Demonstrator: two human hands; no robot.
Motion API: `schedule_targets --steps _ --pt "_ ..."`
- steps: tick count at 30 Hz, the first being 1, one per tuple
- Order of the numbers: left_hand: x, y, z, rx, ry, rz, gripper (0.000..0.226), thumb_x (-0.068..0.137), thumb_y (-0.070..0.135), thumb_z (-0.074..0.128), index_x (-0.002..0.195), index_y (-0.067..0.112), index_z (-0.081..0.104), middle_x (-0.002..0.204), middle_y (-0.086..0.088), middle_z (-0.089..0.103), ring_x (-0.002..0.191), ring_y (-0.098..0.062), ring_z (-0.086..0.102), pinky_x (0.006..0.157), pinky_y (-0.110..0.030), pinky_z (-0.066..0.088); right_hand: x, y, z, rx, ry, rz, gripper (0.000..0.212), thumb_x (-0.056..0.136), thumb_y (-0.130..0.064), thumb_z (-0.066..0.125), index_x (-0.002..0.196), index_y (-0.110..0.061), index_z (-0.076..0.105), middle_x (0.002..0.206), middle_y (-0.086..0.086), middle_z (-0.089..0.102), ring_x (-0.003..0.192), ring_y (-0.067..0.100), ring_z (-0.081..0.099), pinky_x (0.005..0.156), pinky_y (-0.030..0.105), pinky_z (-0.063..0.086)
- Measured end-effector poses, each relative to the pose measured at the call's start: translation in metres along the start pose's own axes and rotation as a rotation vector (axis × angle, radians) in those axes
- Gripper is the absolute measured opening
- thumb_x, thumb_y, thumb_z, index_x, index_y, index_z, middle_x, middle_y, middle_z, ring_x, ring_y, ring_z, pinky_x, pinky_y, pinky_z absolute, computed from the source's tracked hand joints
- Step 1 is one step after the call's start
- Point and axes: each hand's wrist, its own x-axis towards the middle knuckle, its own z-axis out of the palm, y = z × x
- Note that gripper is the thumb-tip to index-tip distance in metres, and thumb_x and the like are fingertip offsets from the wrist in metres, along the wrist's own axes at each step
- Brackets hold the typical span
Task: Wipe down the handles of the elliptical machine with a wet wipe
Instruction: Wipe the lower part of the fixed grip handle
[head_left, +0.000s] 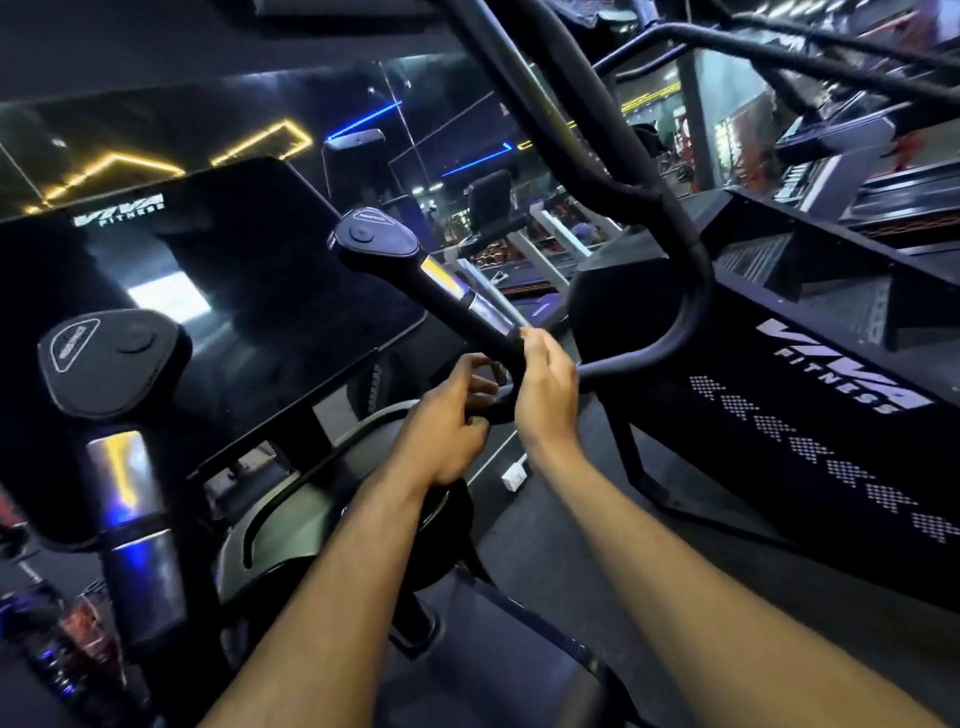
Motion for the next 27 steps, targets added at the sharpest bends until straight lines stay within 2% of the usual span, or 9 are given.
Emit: schedule_targets --steps 3,5,7,9,13,16,19,23,27 --pt "0.003 -0.003 0.002 -0.011 0.023 -0.001 0.071 0.081 -0.006 0.053 0.141 0.029 0.042 0.122 0.01 0.069 0.11 -0.003 0.069 0.088 -0.035 0.058 0.016 -0.001 0.004 -0.027 -0.007 0.075 0.039 0.089 -0.048 0.036 0.074 -0.023 0.063 0.079 0.006 0.068 0.081 0.025 0.065 0.083 0.054 0.053" --pt "0.004 -0.007 0.003 -0.016 0.033 0.008 0.071 0.082 -0.003 0.056 0.144 0.028 0.04 0.121 0.01 0.068 0.108 -0.002 0.069 0.09 -0.038 0.058 -0.006 0.01 0.002 -0.161 -0.053 -0.107 0.039 0.096 -0.047 0.031 0.103 -0.029 0.065 0.105 -0.003 0.066 0.102 0.013 0.059 0.099 0.041 0.048" --pt "0.007 -0.01 0.004 -0.019 0.032 0.003 0.069 0.088 -0.005 0.06 0.147 0.023 0.039 0.119 0.013 0.066 0.107 0.003 0.067 0.092 -0.035 0.058 -0.03 0.025 -0.001 -0.213 -0.066 -0.31 0.049 0.102 -0.041 0.031 0.144 -0.02 0.046 0.14 -0.009 0.048 0.123 -0.006 0.042 0.107 0.016 0.033" --pt "0.006 -0.01 0.004 -0.027 0.043 0.023 0.063 0.092 -0.001 0.064 0.145 0.022 0.04 0.116 0.018 0.064 0.101 0.013 0.064 0.087 -0.028 0.058 -0.038 0.04 0.003 -0.237 -0.038 -0.398 0.059 0.103 -0.038 0.033 0.155 -0.011 0.03 0.155 -0.005 0.033 0.136 -0.004 0.032 0.11 0.012 0.026" --pt "0.002 -0.004 0.0 -0.073 0.043 0.039 0.046 0.084 0.035 0.063 0.127 0.032 0.047 0.104 0.019 0.063 0.087 0.02 0.058 0.079 -0.017 0.05 -0.016 0.016 0.023 -0.281 0.092 -0.354 0.061 0.098 -0.043 0.036 0.15 -0.01 0.04 0.143 0.003 0.047 0.132 0.012 0.041 0.114 0.03 0.032" --pt "0.0 -0.001 0.0 -0.067 0.07 0.063 0.047 0.072 0.065 0.051 0.113 0.041 0.054 0.111 0.018 0.062 0.109 -0.004 0.062 0.102 -0.032 0.051 -0.014 0.002 0.036 -0.471 0.131 -0.378 0.066 0.095 -0.046 0.04 0.151 -0.012 0.038 0.142 0.005 0.047 0.13 0.021 0.042 0.112 0.041 0.033" --pt "-0.001 -0.001 0.002 -0.062 0.111 0.052 0.057 0.099 0.058 0.046 0.146 0.024 0.051 0.106 0.012 0.064 0.097 -0.004 0.065 0.084 -0.018 0.056 -0.028 0.014 0.032 -0.575 0.139 -0.43 0.075 0.095 -0.041 0.045 0.159 -0.008 0.023 0.156 0.012 0.035 0.143 0.028 0.033 0.118 0.05 0.028" --pt "-0.002 0.001 0.002 -0.011 0.096 0.018 0.016 0.109 0.035 0.048 0.123 0.042 0.05 0.106 0.021 0.059 0.085 0.02 0.06 0.08 -0.004 0.045 -0.025 0.01 0.033 -0.506 0.131 -0.376 0.069 0.096 -0.044 0.039 0.156 -0.01 0.03 0.148 0.008 0.044 0.134 0.027 0.041 0.114 0.044 0.032" --pt "-0.001 -0.001 0.0 -0.005 0.063 0.0 0.065 0.09 -0.01 0.059 0.144 0.022 0.044 0.108 0.012 0.062 0.081 0.021 0.059 0.07 -0.004 0.043 0.001 -0.008 0.022 -0.328 0.074 -0.241 0.047 0.1 -0.05 0.028 0.108 -0.018 0.062 0.105 0.0 0.064 0.104 0.025 0.057 0.089 0.04 0.041"
